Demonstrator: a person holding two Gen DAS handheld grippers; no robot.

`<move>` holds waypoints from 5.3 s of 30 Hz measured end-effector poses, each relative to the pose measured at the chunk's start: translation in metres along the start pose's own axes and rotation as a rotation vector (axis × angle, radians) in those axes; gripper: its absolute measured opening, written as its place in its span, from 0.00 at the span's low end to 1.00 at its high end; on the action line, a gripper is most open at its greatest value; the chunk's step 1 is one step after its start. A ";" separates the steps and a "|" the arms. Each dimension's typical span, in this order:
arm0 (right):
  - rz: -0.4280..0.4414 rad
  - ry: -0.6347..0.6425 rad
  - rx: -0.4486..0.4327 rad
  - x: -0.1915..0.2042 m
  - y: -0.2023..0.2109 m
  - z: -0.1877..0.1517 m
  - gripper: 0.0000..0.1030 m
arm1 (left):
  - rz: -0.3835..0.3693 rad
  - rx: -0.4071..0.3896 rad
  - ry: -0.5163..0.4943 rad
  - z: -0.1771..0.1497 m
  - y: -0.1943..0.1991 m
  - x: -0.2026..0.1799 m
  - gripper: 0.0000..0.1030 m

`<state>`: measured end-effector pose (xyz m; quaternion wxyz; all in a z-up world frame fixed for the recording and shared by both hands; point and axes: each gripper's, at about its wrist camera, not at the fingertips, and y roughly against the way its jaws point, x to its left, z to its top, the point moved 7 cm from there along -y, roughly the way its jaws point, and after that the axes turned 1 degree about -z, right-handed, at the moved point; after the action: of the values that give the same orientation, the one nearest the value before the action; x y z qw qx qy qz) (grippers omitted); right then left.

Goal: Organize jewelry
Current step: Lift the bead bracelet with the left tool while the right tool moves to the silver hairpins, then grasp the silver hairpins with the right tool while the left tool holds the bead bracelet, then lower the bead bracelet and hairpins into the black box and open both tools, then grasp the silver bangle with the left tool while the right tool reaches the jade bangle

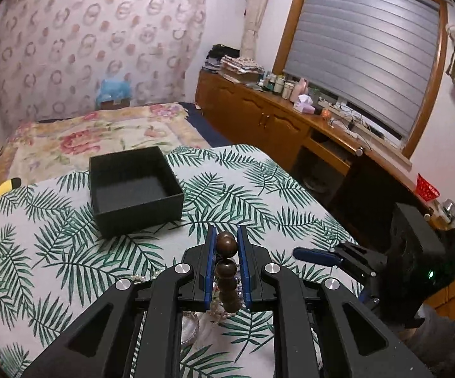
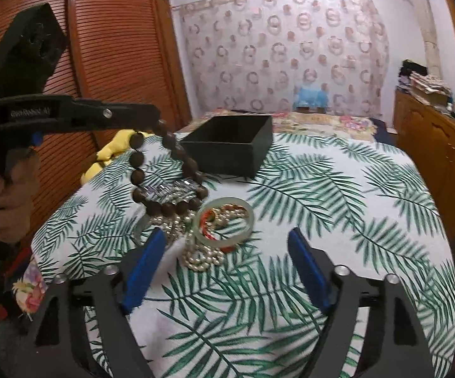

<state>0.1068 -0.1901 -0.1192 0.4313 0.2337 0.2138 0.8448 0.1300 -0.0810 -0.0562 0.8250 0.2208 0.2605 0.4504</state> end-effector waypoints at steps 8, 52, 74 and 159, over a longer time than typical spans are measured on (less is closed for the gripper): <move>0.035 -0.003 0.011 0.010 -0.013 0.017 0.53 | 0.032 0.026 0.031 -0.015 -0.006 0.020 0.12; 0.084 0.020 0.203 0.053 -0.087 -0.002 0.36 | 0.104 0.089 0.183 -0.080 -0.032 0.101 0.12; 0.118 0.103 0.080 0.046 -0.006 0.041 0.11 | 0.184 -0.010 0.110 -0.033 -0.012 0.087 0.12; 0.009 0.154 0.160 -0.016 -0.066 0.031 0.54 | 0.314 0.037 0.055 -0.066 -0.001 0.084 0.85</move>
<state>0.1747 -0.1632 -0.1353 0.3900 0.2026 0.3120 0.8423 0.1277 -0.0014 -0.1270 0.7327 0.2614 0.2535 0.5749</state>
